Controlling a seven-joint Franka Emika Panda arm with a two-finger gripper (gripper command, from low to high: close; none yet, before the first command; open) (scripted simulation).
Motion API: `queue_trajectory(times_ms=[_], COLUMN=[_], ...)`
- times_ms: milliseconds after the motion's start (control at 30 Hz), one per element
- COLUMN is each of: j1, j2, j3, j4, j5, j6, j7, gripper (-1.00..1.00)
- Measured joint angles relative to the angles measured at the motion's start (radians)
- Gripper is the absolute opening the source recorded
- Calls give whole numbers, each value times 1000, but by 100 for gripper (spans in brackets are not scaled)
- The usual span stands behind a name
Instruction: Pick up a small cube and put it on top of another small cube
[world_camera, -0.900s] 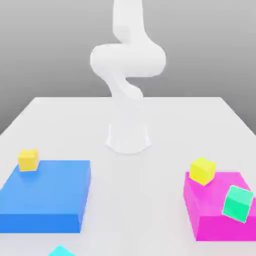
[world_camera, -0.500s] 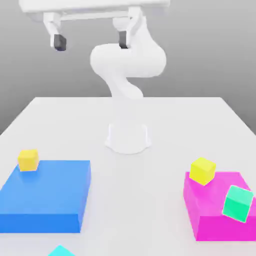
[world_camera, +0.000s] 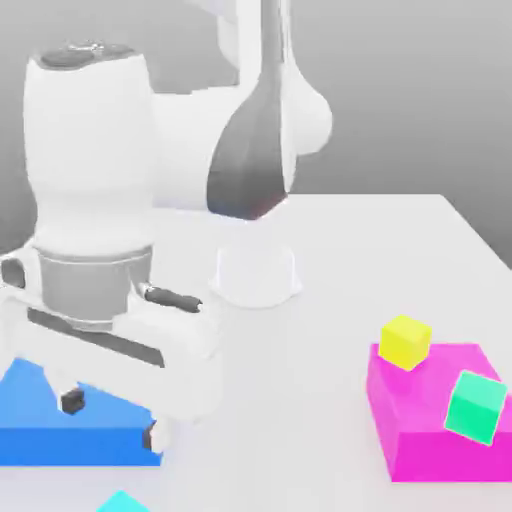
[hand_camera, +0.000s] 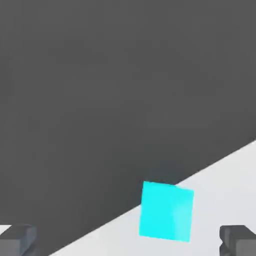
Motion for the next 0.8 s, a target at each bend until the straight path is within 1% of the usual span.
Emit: queue_trajectory(times_ms=[100,233,267,467,633,800], j1=[-13,-26,-28,-29,-18,84], j2=[109,254,275,285,150,9], j3=[-6,5,7,8,-2,112], j4=[10,38,42,44,15,-30], j5=[19,36,38,40,25,10], j6=[32,132,148,157,50,-42], j7=[15,11,9,8,17,-47], gripper=[0,0,-100,-100,-100,-100])
